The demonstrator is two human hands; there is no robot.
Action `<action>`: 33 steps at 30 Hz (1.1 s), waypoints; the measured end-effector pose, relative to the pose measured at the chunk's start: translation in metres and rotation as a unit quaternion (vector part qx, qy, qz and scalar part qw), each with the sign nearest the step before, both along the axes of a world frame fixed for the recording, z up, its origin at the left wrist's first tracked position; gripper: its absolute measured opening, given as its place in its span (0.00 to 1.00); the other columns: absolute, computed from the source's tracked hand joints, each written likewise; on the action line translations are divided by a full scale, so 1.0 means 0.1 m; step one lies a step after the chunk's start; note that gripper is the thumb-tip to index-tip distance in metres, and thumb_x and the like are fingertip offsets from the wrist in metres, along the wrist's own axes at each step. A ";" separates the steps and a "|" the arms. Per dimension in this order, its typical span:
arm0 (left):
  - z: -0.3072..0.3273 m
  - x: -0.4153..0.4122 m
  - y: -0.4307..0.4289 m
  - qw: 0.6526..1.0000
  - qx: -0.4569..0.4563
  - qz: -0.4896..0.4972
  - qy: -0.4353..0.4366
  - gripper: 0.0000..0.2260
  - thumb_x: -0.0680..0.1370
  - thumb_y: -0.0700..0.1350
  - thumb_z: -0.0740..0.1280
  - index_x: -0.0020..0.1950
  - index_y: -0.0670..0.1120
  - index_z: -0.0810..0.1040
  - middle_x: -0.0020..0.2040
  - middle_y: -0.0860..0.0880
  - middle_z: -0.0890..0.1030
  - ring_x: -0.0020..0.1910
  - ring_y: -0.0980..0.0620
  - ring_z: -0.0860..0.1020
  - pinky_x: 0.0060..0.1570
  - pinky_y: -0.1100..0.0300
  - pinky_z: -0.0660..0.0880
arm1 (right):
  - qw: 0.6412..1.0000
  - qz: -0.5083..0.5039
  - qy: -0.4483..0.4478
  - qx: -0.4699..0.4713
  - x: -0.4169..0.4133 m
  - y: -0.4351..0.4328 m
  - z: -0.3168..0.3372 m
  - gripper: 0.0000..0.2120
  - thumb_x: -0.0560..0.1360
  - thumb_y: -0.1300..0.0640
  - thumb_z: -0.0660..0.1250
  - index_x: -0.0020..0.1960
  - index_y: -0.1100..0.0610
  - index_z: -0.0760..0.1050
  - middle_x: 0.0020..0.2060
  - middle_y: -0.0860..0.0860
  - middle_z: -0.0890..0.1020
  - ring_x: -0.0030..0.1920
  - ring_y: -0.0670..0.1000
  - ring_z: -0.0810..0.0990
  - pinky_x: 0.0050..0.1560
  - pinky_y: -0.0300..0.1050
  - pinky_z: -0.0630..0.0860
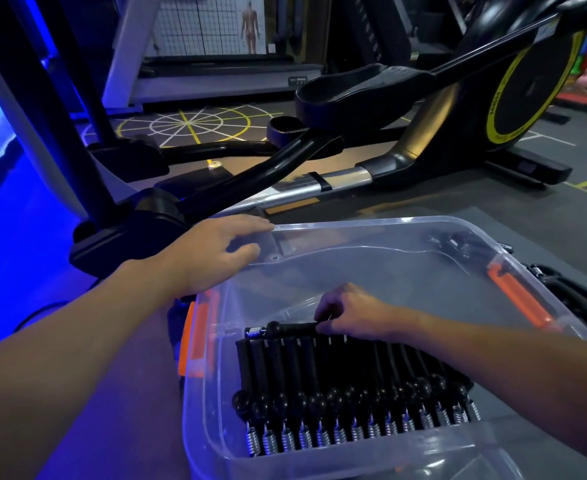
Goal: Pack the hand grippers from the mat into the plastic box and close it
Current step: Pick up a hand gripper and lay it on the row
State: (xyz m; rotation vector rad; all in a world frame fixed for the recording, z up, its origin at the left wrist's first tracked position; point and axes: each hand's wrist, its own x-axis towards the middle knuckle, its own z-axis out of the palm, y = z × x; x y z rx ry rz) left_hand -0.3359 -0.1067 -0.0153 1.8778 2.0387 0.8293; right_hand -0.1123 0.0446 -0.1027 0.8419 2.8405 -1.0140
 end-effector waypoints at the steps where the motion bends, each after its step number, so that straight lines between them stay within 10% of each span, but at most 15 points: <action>1: -0.02 -0.03 -0.03 1.000 0.005 0.005 -0.010 0.26 0.72 0.59 0.56 0.69 0.56 0.74 0.69 0.60 0.73 0.68 0.64 0.68 0.71 0.58 0.65 | 1.000 0.000 0.004 -0.005 0.00 -0.01 -0.01 0.06 0.70 0.55 0.75 0.46 0.54 0.84 0.37 0.46 0.82 0.35 0.41 0.78 0.38 0.32 0.74; 12: -0.07 -0.06 -0.12 0.999 0.014 0.008 -0.030 0.24 0.75 0.58 0.55 0.70 0.57 0.73 0.69 0.61 0.73 0.68 0.62 0.70 0.69 0.55 0.67 | 0.999 -0.007 0.013 -0.038 0.01 -0.03 0.02 0.08 0.67 0.48 0.77 0.41 0.50 0.83 0.37 0.50 0.85 0.40 0.58 0.83 0.39 0.50 0.80; 21: 0.11 0.04 -0.07 0.999 0.010 0.033 0.032 0.26 0.73 0.61 0.54 0.67 0.52 0.76 0.62 0.59 0.77 0.62 0.59 0.73 0.65 0.56 0.70 | 0.999 -0.011 0.006 -0.043 0.28 -0.16 0.57 0.13 0.69 0.50 0.77 0.49 0.57 0.82 0.37 0.47 0.84 0.32 0.40 0.78 0.34 0.32 0.74; 28: 0.43 0.63 0.48 0.995 0.064 -0.009 0.074 0.19 0.75 0.54 0.59 0.61 0.49 0.79 0.54 0.54 0.79 0.52 0.56 0.76 0.57 0.51 0.74 | 0.977 -0.123 0.175 -0.012 0.92 -0.05 1.28 0.05 0.74 0.53 0.71 0.42 0.54 0.82 0.38 0.51 0.85 0.37 0.46 0.81 0.42 0.41 0.77; 33: 0.55 1.31 0.92 0.993 0.059 -0.058 0.080 0.20 0.74 0.57 0.58 0.61 0.51 0.79 0.57 0.55 0.79 0.56 0.55 0.76 0.60 0.53 0.73 | 0.881 -0.288 0.373 -0.038 1.59 0.34 1.44 0.10 0.76 0.64 0.67 0.36 0.58 0.79 0.30 0.52 0.82 0.29 0.45 0.75 0.31 0.35 0.72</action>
